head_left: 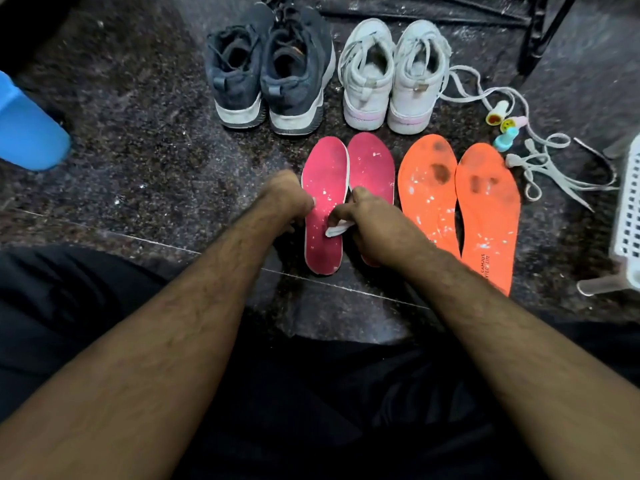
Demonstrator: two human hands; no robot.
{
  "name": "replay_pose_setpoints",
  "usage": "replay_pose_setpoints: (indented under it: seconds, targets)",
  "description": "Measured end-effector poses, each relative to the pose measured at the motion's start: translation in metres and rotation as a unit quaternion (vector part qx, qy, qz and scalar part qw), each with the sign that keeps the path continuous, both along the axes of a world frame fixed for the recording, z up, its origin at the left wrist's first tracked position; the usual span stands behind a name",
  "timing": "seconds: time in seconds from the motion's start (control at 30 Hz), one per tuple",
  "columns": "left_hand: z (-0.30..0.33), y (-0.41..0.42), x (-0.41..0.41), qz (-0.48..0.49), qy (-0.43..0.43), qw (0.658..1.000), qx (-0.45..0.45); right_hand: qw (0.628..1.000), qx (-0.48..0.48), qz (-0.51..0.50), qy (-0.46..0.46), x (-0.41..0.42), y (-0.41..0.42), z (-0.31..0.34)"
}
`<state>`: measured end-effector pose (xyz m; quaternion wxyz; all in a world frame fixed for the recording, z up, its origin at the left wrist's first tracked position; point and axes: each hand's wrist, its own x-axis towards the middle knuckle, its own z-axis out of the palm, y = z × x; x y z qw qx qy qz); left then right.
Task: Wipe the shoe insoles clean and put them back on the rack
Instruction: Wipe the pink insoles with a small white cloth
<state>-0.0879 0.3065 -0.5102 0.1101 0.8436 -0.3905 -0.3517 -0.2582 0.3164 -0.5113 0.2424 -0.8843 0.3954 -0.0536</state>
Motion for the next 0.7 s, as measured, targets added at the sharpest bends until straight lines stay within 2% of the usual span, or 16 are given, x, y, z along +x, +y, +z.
replay_pose_setpoints:
  seconds: [0.07,0.17,0.3,0.4,0.57,0.7]
  targets:
    - [0.002,0.003,-0.002,0.008,0.064,0.998,-0.002,1.0,0.0,-0.02,-0.016,-0.003,-0.001,0.002]
    - [0.011,0.005,-0.002,0.02,0.132,0.991,-0.028,0.991,-0.012,-0.083,-0.108,-0.008,-0.007,0.008]
    - [0.03,0.017,-0.004,0.043,0.219,0.972,-0.073,0.95,0.003,-0.215,-0.225,-0.015,-0.014,0.02]
    - [0.044,0.028,-0.007,0.06,0.268,0.955,-0.107,0.919,0.035,-0.279,-0.276,-0.02,-0.01,0.02]
    - [0.062,0.049,-0.017,0.056,0.323,0.936,-0.125,0.898,0.096,-0.294,-0.312,-0.012,0.016,0.025]
    - [0.074,0.067,-0.031,0.06,0.368,0.917,-0.143,0.881,0.094,-0.304,-0.35,-0.014,0.035,0.038]
